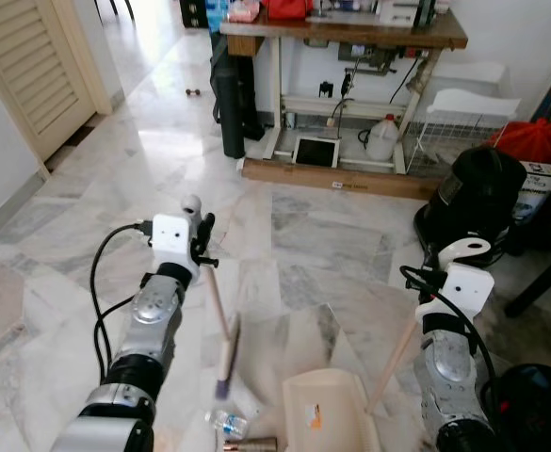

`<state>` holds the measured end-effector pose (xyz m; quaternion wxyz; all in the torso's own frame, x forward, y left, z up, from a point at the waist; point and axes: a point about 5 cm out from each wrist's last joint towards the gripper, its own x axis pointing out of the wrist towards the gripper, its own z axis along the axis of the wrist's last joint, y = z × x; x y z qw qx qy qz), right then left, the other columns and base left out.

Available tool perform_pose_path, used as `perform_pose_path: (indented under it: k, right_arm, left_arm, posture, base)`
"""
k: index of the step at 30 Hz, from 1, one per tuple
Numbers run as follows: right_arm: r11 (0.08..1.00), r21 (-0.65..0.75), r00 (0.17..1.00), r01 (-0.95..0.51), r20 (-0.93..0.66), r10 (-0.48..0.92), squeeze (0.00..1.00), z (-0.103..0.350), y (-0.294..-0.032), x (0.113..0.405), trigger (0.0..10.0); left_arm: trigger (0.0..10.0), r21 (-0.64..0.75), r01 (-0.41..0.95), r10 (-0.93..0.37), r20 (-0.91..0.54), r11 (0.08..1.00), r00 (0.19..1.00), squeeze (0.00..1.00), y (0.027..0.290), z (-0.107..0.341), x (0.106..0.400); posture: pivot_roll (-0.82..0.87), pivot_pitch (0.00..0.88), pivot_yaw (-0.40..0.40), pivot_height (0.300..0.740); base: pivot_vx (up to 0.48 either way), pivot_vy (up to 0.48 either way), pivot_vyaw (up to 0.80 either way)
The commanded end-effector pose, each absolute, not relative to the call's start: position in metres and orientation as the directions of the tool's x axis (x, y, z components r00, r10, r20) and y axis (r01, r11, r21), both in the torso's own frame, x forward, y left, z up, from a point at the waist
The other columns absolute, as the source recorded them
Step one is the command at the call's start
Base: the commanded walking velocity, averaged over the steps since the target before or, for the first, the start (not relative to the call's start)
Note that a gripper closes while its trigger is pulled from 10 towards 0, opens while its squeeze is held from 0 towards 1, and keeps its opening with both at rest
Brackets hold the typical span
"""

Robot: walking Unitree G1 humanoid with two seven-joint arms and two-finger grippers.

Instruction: Sweep floor

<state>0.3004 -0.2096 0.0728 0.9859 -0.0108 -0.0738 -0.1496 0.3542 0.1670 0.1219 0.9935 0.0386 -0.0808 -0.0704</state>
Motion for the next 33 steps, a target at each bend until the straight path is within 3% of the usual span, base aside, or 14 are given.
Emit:
perform_pose_path:
  k: [1, 33]
  right_arm:
    - [0.953, -0.006, 0.941, 0.304, 0.16, -0.299, 0.0, 0.075, -0.211, 0.302, 10.0]
    - [0.943, -0.083, 0.946, 0.322, 0.056, -0.318, 0.0, 0.045, -0.204, 0.289, 10.0]
  left_arm:
    - [10.0, 0.115, 0.134, -0.153, 0.17, 0.984, 0.974, 0.0, 0.17, 0.13, 0.358]
    - [10.0, 0.209, 0.163, -0.187, 0.096, 0.964, 0.978, 0.0, 0.195, 0.119, 0.35]
  posture:
    - [0.07, 0.028, 0.004, 0.74]
    - [0.1, 0.076, 0.011, 0.74]
  base:
    - [0.0, 0.0, 0.0]
    - [0.0, 0.0, 0.0]
